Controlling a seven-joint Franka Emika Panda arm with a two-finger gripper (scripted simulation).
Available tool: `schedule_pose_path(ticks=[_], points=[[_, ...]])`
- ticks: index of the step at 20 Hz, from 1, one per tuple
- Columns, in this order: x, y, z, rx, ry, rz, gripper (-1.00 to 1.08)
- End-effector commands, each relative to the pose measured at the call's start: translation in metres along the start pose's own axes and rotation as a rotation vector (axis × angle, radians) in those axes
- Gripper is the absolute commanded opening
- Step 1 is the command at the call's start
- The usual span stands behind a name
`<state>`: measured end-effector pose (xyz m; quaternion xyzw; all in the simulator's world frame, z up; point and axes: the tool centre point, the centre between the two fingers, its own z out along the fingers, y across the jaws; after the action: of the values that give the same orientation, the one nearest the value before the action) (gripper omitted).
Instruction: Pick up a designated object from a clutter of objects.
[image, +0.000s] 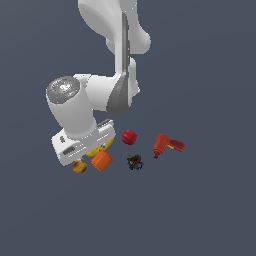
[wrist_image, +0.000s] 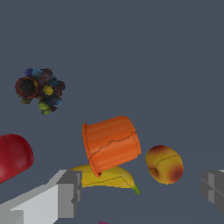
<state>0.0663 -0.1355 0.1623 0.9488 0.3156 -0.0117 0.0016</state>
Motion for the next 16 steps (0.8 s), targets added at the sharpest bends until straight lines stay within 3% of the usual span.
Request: schedule_pose_path(ticks=[1,16], points=[[-0.006,0.012,0.012,-0.001,0.002,-0.050,1.00],[-0.040,0.065,0.069,-0.007,0.019,-0.285,1.00]])
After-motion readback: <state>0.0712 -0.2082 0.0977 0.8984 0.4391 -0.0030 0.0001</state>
